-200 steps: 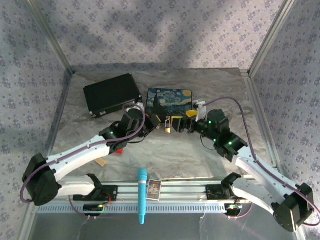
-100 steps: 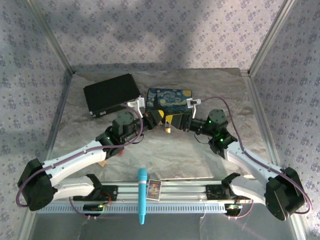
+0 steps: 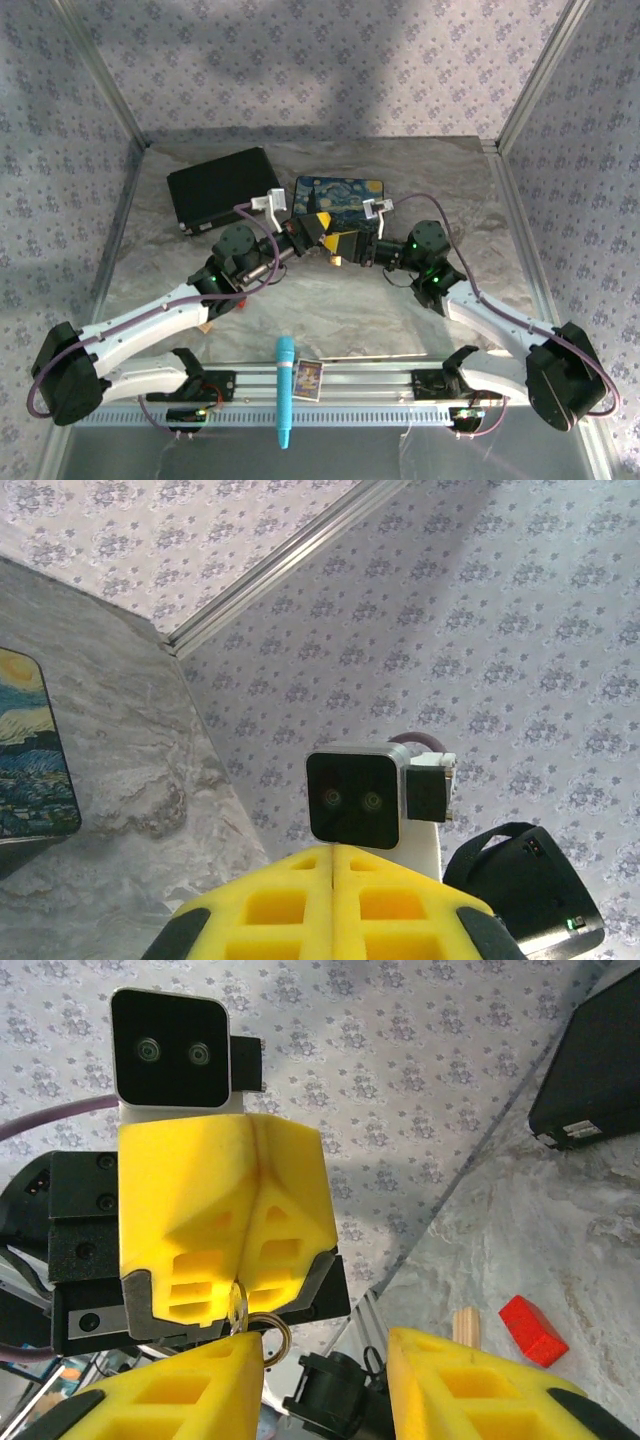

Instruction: Unlock the padlock with the key

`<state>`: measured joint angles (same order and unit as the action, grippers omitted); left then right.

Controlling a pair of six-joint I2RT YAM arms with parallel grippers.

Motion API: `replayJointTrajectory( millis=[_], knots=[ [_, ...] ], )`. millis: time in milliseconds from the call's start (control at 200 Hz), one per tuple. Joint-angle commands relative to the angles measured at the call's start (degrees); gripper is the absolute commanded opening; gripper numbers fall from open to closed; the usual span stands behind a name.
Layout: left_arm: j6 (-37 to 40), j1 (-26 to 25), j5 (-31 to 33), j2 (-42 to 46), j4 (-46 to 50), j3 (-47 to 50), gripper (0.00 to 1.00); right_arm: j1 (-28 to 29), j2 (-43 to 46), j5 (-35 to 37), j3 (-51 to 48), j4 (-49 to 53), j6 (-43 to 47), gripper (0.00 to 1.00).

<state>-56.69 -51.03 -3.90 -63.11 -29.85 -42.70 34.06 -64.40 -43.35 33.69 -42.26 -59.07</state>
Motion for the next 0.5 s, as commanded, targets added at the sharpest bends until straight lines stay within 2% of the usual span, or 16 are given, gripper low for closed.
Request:
replayJointTrajectory(
  millis=[0,255,365,495],
  knots=[
    [1.8,-0.5,-2.2,-0.6,-1.9,-1.8,0.0,0.3,0.1,-0.7,1.3,-5.1,-2.2,0.37],
    [1.1,-0.6,-1.6,-0.3,-4.0,-0.4,0.0,-2.8,3.2,0.6,-0.7,-4.1,-3.5,0.38],
    [0.6,-0.6,-0.7,-0.2,-4.7,0.1,0.0,-0.9,2.4,-1.1,1.3,-3.0,-2.7,0.43],
    [0.4,-0.6,-1.2,-0.6,-5.2,0.0,0.0,2.2,1.0,-1.9,3.4,-0.4,0.3,0.41]
  ],
)
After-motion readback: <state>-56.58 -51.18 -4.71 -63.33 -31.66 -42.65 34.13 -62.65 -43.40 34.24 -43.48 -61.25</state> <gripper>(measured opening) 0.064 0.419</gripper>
